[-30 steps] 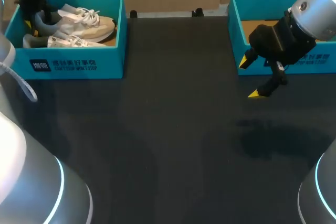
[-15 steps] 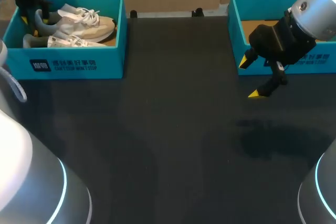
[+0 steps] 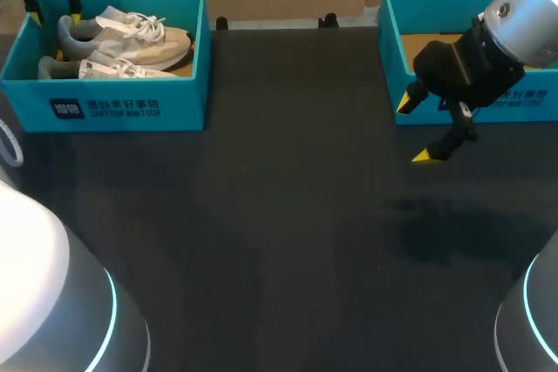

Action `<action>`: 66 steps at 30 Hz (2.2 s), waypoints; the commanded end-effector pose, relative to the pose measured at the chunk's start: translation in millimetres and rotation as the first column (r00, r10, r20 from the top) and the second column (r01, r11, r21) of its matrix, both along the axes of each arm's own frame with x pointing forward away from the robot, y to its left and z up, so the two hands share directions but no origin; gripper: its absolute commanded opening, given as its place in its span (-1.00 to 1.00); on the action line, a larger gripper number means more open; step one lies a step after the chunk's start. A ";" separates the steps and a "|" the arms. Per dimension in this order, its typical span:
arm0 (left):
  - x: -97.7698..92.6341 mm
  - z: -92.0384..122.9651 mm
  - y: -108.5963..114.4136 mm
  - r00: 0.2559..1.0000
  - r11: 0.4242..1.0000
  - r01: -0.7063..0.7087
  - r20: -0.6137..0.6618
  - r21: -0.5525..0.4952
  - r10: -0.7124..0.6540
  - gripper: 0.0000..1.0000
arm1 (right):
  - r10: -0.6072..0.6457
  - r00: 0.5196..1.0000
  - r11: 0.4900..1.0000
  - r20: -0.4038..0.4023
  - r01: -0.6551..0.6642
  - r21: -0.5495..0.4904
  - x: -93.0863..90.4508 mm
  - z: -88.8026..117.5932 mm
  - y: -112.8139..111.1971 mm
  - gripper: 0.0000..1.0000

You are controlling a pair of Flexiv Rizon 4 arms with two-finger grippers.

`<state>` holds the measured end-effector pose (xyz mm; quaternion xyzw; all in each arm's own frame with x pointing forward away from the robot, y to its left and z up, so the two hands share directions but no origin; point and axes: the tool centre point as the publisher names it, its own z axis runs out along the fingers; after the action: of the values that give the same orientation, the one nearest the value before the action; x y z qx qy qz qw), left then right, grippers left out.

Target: Take the shoe out of the shoebox, open the shoe tongue, remove and reinsert the insole, then place the shoe into the shoebox

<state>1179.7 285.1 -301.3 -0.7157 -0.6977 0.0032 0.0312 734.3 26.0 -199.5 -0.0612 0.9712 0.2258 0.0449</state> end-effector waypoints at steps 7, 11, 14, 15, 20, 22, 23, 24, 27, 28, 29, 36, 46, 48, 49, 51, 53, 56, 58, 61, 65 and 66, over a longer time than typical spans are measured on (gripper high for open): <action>-30.4 47.2 2.7 0.999 0.998 0.005 0.033 -0.070 -0.003 0.99 | -0.001 1.000 1.000 0.000 0.001 -0.002 0.4 -1.1 1.0 1.00; -40.6 57.9 -0.4 0.998 0.999 0.009 0.056 -0.051 -0.006 1.00 | -0.001 1.000 1.000 0.000 0.001 -0.002 0.4 -1.1 1.0 1.00; -40.6 57.9 -0.4 0.998 0.999 0.009 0.056 -0.051 -0.006 1.00 | -0.001 1.000 1.000 0.000 0.001 -0.002 0.4 -1.1 1.0 1.00; -40.6 57.9 -0.4 0.998 0.999 0.009 0.056 -0.051 -0.006 1.00 | -0.001 1.000 1.000 0.000 0.001 -0.002 0.4 -1.1 1.0 1.00; -40.6 57.9 -0.4 0.998 0.999 0.009 0.056 -0.051 -0.006 1.00 | -0.001 1.000 1.000 0.000 0.001 -0.002 0.4 -1.1 1.0 1.00; -40.6 57.9 -0.4 0.998 0.999 0.009 0.056 -0.051 -0.006 1.00 | -0.001 1.000 1.000 0.000 0.001 -0.002 0.4 -1.1 1.0 1.00; -40.6 57.9 -0.4 0.998 0.999 0.009 0.056 -0.051 -0.006 1.00 | -0.001 1.000 1.000 0.000 0.001 -0.002 0.4 -1.1 1.0 1.00; -40.6 57.9 -0.4 0.998 0.999 0.009 0.056 -0.051 -0.006 1.00 | -0.001 1.000 1.000 0.000 0.001 -0.002 0.4 -1.1 1.0 1.00; -40.6 57.9 -0.4 0.998 0.999 0.009 0.056 -0.051 -0.006 1.00 | -0.001 1.000 1.000 0.000 0.001 -0.002 0.4 -1.1 1.0 1.00; -40.6 57.9 -0.4 0.998 0.999 0.009 0.056 -0.051 -0.006 1.00 | -0.001 1.000 1.000 0.000 0.001 -0.002 0.4 -1.1 1.0 1.00; -40.6 57.9 -0.4 0.998 0.999 0.009 0.056 -0.051 -0.006 1.00 | -0.001 1.000 1.000 0.000 0.001 -0.002 0.4 -1.1 1.0 1.00; -70.8 57.0 2.8 0.999 0.999 -0.007 0.038 -0.038 0.009 1.00 | -0.001 1.000 1.000 0.000 0.001 -0.002 0.4 -1.1 1.0 1.00; -108.3 53.3 3.8 0.999 0.999 0.039 0.033 -0.015 -0.039 1.00 | -0.001 1.000 1.000 0.000 0.001 -0.002 0.4 -1.1 1.0 1.00; -115.7 49.0 3.5 0.999 0.999 0.048 0.016 -0.010 -0.048 1.00 | -0.001 1.000 1.000 0.000 0.001 -0.002 0.4 -1.1 1.0 1.00; -119.3 46.5 3.1 0.999 0.999 0.048 0.018 -0.009 -0.048 1.00 | -0.001 1.000 1.000 0.000 0.001 -0.002 0.4 -1.1 1.0 1.00; -125.7 41.5 2.5 0.999 0.999 0.047 0.019 0.010 -0.047 1.00 | -0.001 1.000 1.000 0.000 0.001 -0.002 0.4 -1.1 1.0 1.00; -129.4 36.6 1.7 0.999 0.999 0.038 0.028 0.015 -0.039 1.00 | -0.001 1.000 1.000 0.000 0.001 -0.002 0.4 -1.1 1.0 1.00; -133.3 28.4 0.8 0.999 0.999 0.035 0.020 0.023 -0.035 1.00 | -0.001 1.000 1.000 0.000 0.001 -0.002 0.4 -1.1 1.0 1.00; -134.0 24.4 0.3 0.999 0.999 0.034 0.013 0.028 -0.035 1.00 | -0.001 1.000 1.000 0.000 0.001 -0.002 0.4 -1.1 1.0 1.00; -135.3 18.5 -0.6 0.999 0.999 0.037 0.016 0.030 -0.037 1.00 | -0.001 1.000 1.000 0.000 0.001 -0.002 0.4 -1.1 1.0 1.00; -132.4 9.6 -0.2 1.000 0.999 0.028 0.011 0.023 -0.028 0.79 | -0.001 1.000 1.000 0.000 0.001 -0.002 0.4 -1.1 1.0 1.00; -131.6 7.3 0.3 1.000 0.999 0.029 0.006 0.019 -0.029 0.66 | -0.001 1.000 1.000 0.000 0.001 -0.002 0.4 -1.1 1.0 1.00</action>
<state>1048.0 283.5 -287.2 -0.7248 -0.6876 -0.0054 0.0419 734.3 26.0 -199.5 -0.0613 0.9712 0.2258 0.0449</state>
